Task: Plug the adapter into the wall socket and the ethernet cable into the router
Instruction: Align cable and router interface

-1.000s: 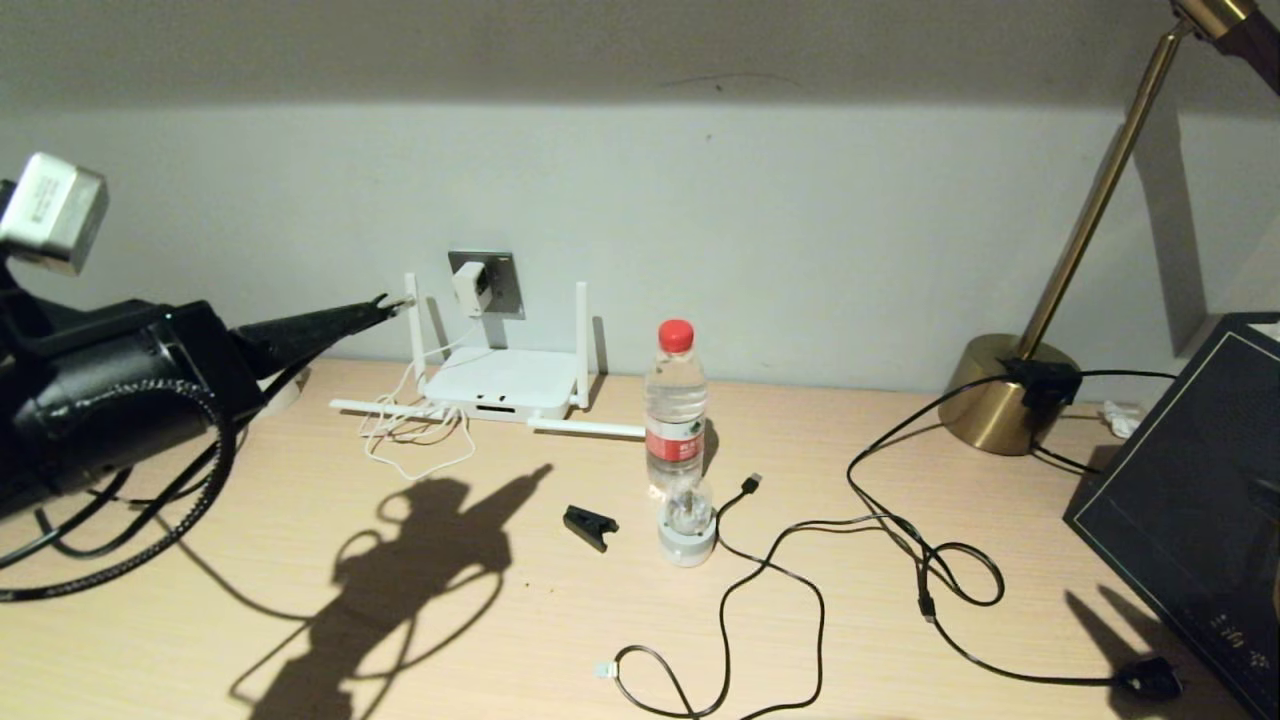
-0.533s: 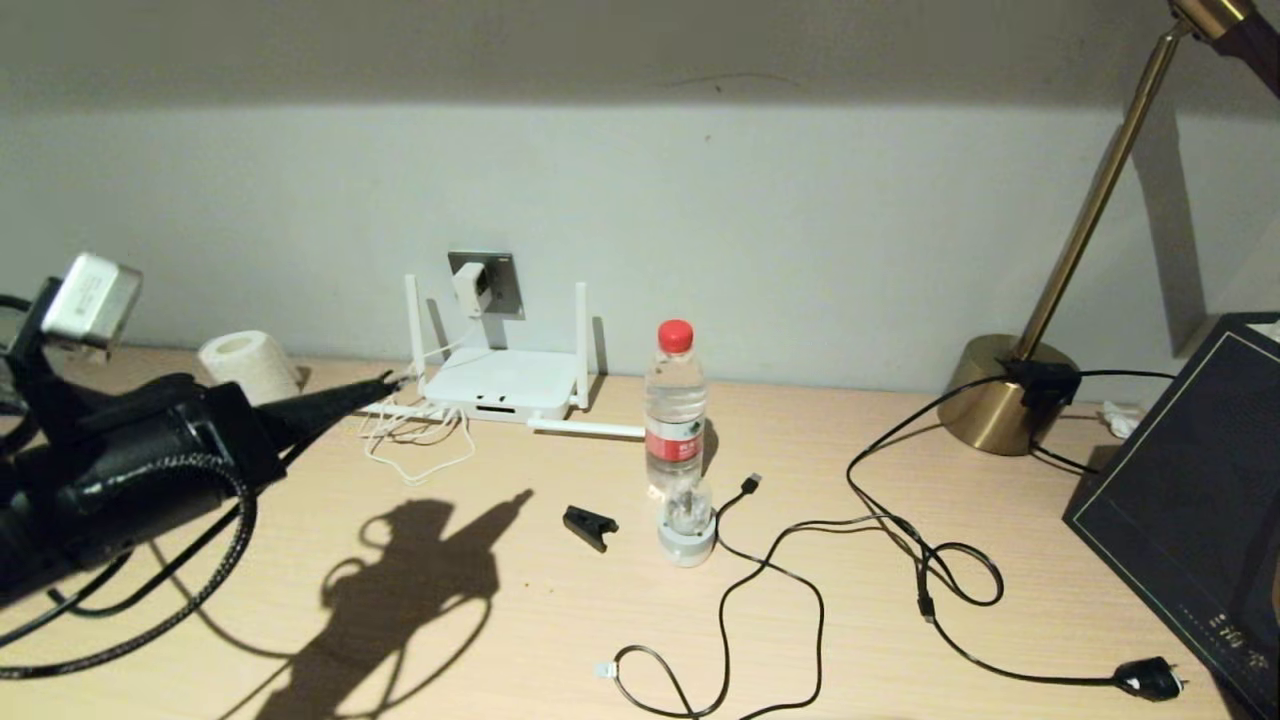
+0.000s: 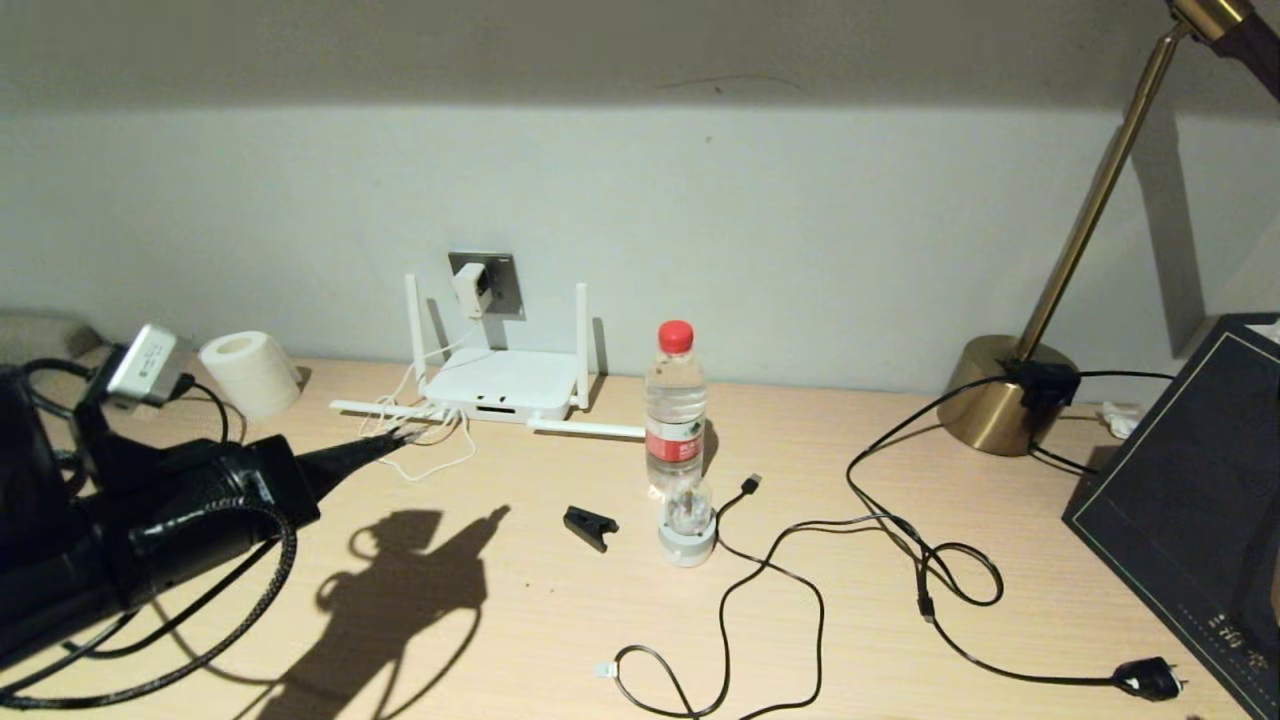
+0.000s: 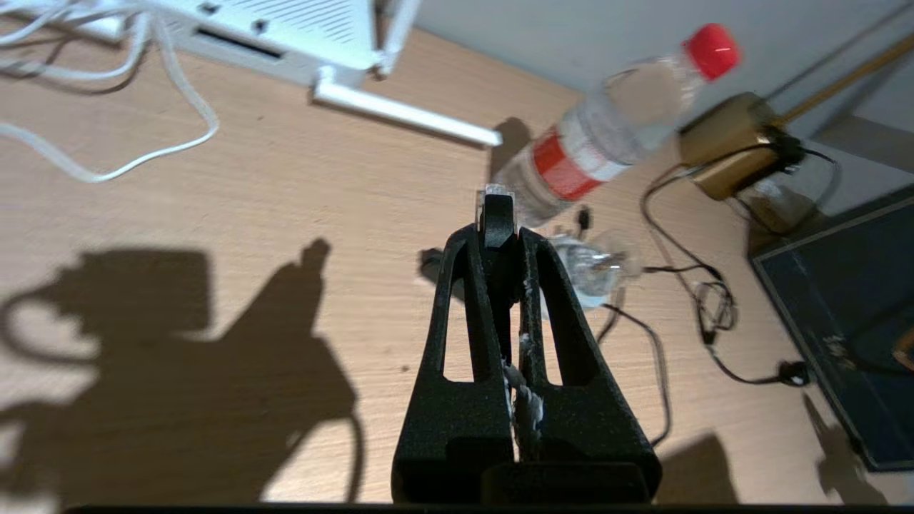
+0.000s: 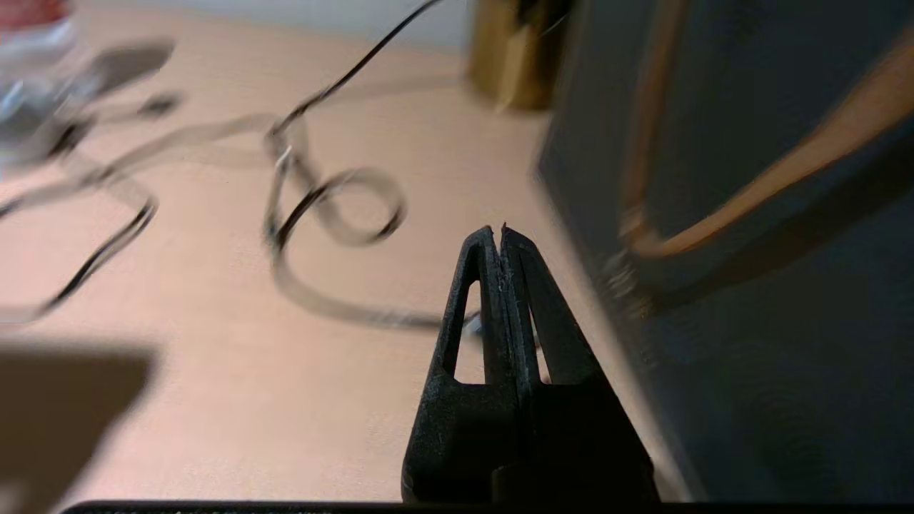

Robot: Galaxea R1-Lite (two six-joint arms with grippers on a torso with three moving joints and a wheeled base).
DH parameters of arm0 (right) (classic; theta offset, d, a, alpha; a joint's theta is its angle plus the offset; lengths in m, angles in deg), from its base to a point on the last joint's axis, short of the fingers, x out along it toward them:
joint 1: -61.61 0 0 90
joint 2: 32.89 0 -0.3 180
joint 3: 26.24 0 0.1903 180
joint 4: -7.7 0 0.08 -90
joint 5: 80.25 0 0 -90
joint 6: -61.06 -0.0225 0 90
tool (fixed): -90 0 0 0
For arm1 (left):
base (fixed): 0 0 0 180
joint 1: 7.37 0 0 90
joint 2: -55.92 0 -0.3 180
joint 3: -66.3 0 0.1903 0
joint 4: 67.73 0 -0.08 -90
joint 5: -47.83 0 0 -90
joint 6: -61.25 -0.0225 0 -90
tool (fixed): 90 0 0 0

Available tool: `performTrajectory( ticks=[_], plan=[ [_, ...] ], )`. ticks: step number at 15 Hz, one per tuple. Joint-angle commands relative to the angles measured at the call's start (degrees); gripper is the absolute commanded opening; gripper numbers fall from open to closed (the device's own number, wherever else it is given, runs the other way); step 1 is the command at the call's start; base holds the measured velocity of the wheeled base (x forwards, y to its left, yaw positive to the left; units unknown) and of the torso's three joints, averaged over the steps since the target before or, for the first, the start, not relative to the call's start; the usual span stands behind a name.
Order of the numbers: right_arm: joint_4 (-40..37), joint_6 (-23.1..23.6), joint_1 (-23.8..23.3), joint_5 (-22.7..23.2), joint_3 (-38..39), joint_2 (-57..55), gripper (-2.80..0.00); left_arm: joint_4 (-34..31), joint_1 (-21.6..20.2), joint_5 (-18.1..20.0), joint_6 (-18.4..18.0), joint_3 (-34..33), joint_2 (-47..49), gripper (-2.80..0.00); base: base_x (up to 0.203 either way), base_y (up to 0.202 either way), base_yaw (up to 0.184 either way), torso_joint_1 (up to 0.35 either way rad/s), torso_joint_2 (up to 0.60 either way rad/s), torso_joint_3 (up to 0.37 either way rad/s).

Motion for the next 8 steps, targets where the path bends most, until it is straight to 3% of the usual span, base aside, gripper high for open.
performTrajectory(
  ticks=[1,4,8],
  plan=[
    [-6.15,-1.88,-1.19,3.46,2.51,1.07,-2.80,0.28,1.33,-1.29,0.13,-1.45,0.44,-2.80,0.000,0.000,0.000,0.000,0.00,0.000],
    [-9.45,-1.35,-4.15,5.25,2.21,9.57,-2.80,0.28,4.77,-4.70,-0.03,-1.83,0.76,-2.80,0.000,0.000,0.000,0.000,0.00,0.000],
    [-8.92,-0.12,-4.26,6.64,2.61,16.43,-2.80,1.12,6.91,-4.83,-3.00,-3.87,2.18,-2.80,0.000,0.000,0.000,0.000,0.00,0.000]
  ],
)
